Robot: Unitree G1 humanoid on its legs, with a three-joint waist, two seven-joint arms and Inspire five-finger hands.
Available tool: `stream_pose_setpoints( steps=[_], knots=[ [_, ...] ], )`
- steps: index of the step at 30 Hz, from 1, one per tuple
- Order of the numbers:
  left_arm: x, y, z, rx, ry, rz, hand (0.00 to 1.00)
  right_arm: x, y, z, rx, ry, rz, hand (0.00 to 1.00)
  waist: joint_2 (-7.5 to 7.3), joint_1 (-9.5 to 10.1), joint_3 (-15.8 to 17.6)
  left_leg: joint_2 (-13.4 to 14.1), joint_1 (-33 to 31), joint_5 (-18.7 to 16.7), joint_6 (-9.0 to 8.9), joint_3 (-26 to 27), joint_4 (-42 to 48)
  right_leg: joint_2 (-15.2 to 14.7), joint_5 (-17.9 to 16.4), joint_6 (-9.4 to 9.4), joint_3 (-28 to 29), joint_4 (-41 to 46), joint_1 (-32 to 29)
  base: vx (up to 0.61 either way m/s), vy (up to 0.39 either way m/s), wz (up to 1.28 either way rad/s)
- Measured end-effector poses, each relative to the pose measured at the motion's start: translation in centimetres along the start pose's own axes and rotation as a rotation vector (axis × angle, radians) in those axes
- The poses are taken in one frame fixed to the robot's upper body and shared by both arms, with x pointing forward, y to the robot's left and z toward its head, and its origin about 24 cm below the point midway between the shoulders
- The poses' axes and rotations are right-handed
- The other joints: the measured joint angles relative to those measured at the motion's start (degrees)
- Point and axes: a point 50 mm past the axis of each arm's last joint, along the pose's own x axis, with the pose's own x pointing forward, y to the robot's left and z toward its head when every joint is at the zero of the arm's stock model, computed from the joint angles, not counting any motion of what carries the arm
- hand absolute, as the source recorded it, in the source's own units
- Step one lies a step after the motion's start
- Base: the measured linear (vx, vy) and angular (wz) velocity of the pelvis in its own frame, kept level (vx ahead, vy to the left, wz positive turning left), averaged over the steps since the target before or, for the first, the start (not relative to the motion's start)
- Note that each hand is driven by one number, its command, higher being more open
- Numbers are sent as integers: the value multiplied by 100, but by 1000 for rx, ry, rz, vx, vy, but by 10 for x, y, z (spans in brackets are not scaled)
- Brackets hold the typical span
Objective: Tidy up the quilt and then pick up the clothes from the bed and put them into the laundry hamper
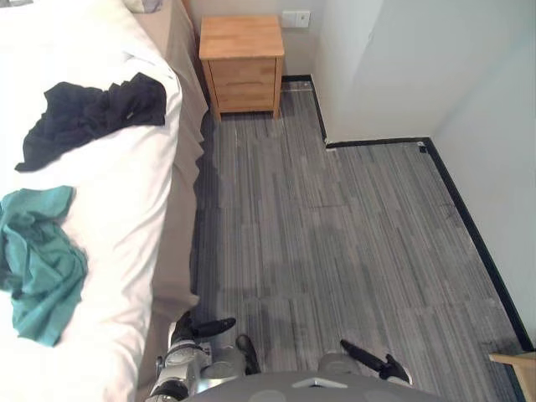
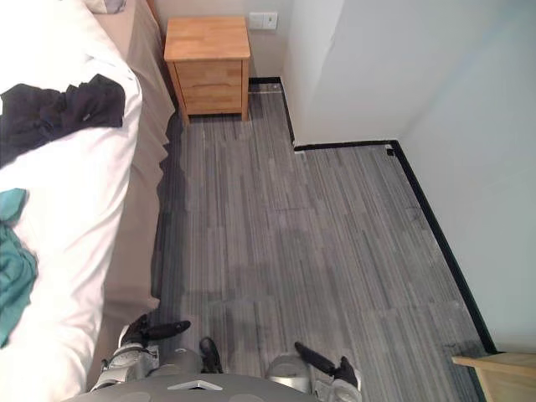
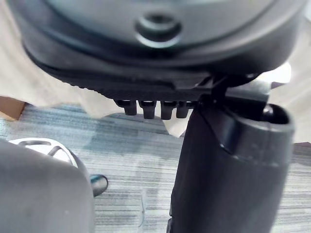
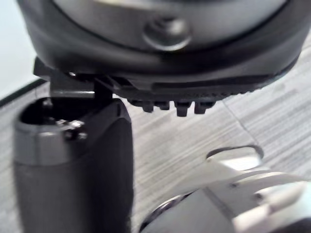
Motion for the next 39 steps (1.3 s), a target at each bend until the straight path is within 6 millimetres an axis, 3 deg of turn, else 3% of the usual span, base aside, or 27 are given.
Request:
stream_pose_setpoints(
  steps=[1, 3, 4, 5, 6, 7, 9, 10, 11, 12, 14, 15, 16, 18, 19, 20, 23, 26, 29, 30, 31, 33, 35, 36, 37, 38, 39],
  knots=[
    [0, 5, -3, 9, 10, 12, 100, -1, 5, 4, 7, -25, 13, 100, -106, -96, 1, -56, 244, -102, 34, -189, -18, -73, -111, -68, -23, 944, -257, 340, 92, 63],
    [1, 5, 0, 17, 2, 8, 100, -1, 7, 7, 9, -36, 19, 100, -157, -86, 11, -77, 487, -188, 57, -487, -13, -35, -400, -214, -220, 1496, -514, 329, 4, 75],
    [2, 2, 4, 31, -9, -1, 100, -1, 8, 9, 15, -46, 22, 100, -149, -95, 38, -34, 613, -188, 58, -651, -13, 38, -774, -350, -438, 1498, -738, 389, -60, 99],
    [2, -3, 6, 31, -9, -13, 100, 0, 6, 15, 30, -64, 22, 100, -42, -115, 122, 111, 763, -191, 54, -804, -39, 255, -1004, -631, -603, 1159, -932, 396, -92, 90],
    [2, -5, 6, 32, -8, -18, 100, 1, 5, 19, 45, -72, 23, 100, 21, -140, 166, 205, 839, -195, 47, -870, -56, 383, -1066, -735, -674, 866, -1029, 414, -185, 94],
    [1, -7, 6, 37, -6, -25, 100, 2, 4, 25, 54, -93, 25, 100, 152, -249, 242, 450, 947, -199, 39, -1035, -93, 698, -1040, -768, -683, -167, -1294, 505, -266, 84],
    [1, -9, 6, 65, -15, -32, 100, 2, 6, 27, 56, -98, 29, 100, 201, -305, 279, 625, 1095, -219, -113, -1031, -236, 915, -608, -631, -539, -1687, -1454, 504, -304, 80],
    [1, -8, 6, 75, -16, -38, 100, 2, 9, 24, 57, -87, 43, 100, 39, -356, 322, 663, 1345, -336, -371, -1021, -367, 920, 327, -584, -291, -3062, -1486, 441, -295, 68],
    [1, -6, 6, 90, -15, -39, 100, 2, 9, 23, 59, -82, 42, 100, 23, -397, 319, 706, 1469, -429, -543, -1027, -413, 929, 1003, -645, -279, -3066, -1449, 575, -368, 35],
    [0, -16, 5, 116, -12, -64, 100, 4, 8, 30, 67, -85, 41, 100, 266, -362, 383, 921, 1541, -387, -695, -910, -466, 1172, 822, -869, -281, -2635, -1596, 461, -272, -19],
    [0, -19, 7, 185, -23, -86, 100, 4, 14, 32, 82, -89, 49, 100, 196, -413, 458, 906, 1758, 204, -938, -844, -595, 1175, 94, -1061, -118, -1623, -1896, 514, -360, -34],
    [0, -21, 7, 196, -26, -92, 100, 4, 13, 29, 91, -77, 46, 100, 200, -421, 457, 927, 1889, 392, -1042, -808, -635, 1199, -66, -1115, -124, -1476, -1856, 520, -401, -17],
    [-1, -26, 8, 188, -33, -109, 100, 4, 7, 25, 105, -54, 29, 100, 303, -435, 417, 1119, 1930, 629, -1219, -854, -258, 1354, -368, -1161, -167, -1426, -1607, 445, -291, -12],
    [-3, -30, 9, 169, -45, -120, 100, 5, 2, 22, 102, -38, 15, 100, 382, -409, 457, 1367, 1557, 798, -1214, -1088, 999, 1521, -557, -1178, -199, -1608, -1196, 419, -255, -4],
    [-3, -30, 13, 147, -59, -121, 100, 5, -2, 18, 99, -30, 5, 100, 403, -405, 481, 1541, 958, 1352, -1225, -1472, 2388, 1610, -638, -1222, -207, -1868, -773, 390, -175, 5],
    [-3, -30, 18, 133, -80, -118, 100, 5, -5, 18, 85, -30, -7, 100, 424, -386, 542, 1708, 275, 1539, -1269, -1720, 3897, 1709, -676, -1281, -235, -2191, -323, 463, -161, 4],
    [-3, -27, 30, 56, -128, -80, 100, 5, -4, 20, 61, -40, -16, 100, 402, -257, 622, 1770, -880, 588, -1104, -1386, 5443, 1783, -722, -1367, -109, -2915, 695, 387, -84, -14],
    [-4, -27, 38, 1, -170, -61, 100, 6, -3, 24, 41, -44, -11, 100, 381, -144, 636, 1563, -1461, 2, -1016, -988, 4750, 1697, -715, -1224, 50, -3308, 1226, 399, 15, -33],
    [-4, -27, 45, 1, -191, -64, 100, 6, 1, 22, 40, -35, -2, 100, 253, -84, 671, 935, -1573, -64, -857, -213, 2276, 1329, -886, -927, 66, -3620, 1802, 510, 146, -14],
    [-4, -31, 46, 15, -197, -75, 100, 6, 0, 21, 45, -32, -5, 100, 281, -87, 648, 752, -1579, 378, -580, 270, 1289, 1243, -987, -760, 0, -3764, 1954, 512, 198, 0],
    [-3, -29, 47, 28, -196, -74, 100, 5, 4, 17, 39, -22, 9, 100, 97, -43, 573, 516, -1499, 609, 8, 603, 1158, 1018, -1047, -638, 6, -3843, 2094, 527, 187, 6],
    [-2, -27, 45, 27, -185, -63, 100, 4, 7, 14, 38, -16, 24, 100, -20, -98, 437, 391, -1560, 393, 340, 644, 1343, 868, -815, -460, -45, -3861, 2099, 572, 181, 15],
    [-1, -24, 39, 37, -156, -59, 100, 3, 7, 9, 28, -4, 25, 100, -19, -76, 328, 422, -1402, -1, 342, 688, 1523, 822, -725, -398, 59, -3115, 1933, 603, 256, 9],
    [-1, -24, 36, 47, -137, -59, 100, 2, 6, 5, 27, 4, 25, 100, -36, -79, 294, 330, -1052, -117, 272, 636, 1237, 713, -651, -268, 119, -1920, 1550, 612, 306, 15],
    [-1, -25, 31, 58, -115, -62, 100, 1, 3, 2, 27, 9, 18, 100, -50, -116, 288, 171, -615, -141, 236, 515, 848, 541, -269, 333, 238, -435, 953, 502, 257, 28],
    [-1, -25, 28, 70, -106, -65, 100, 1, 2, 0, 34, 12, 16, 100, -26, -160, 302, 119, -408, -146, 227, 420, 713, 510, -227, 409, 307, 234, 687, 505, 151, 71],
    [-1, -26, 22, 98, -84, -72, 100, -1, 2, -3, 63, 10, 17, 100, -19, -283, 306, 40, -29, -150, 220, 154, 482, 417, -345, 213, 159, 1191, 345, 507, 70, 102]
  ],
)
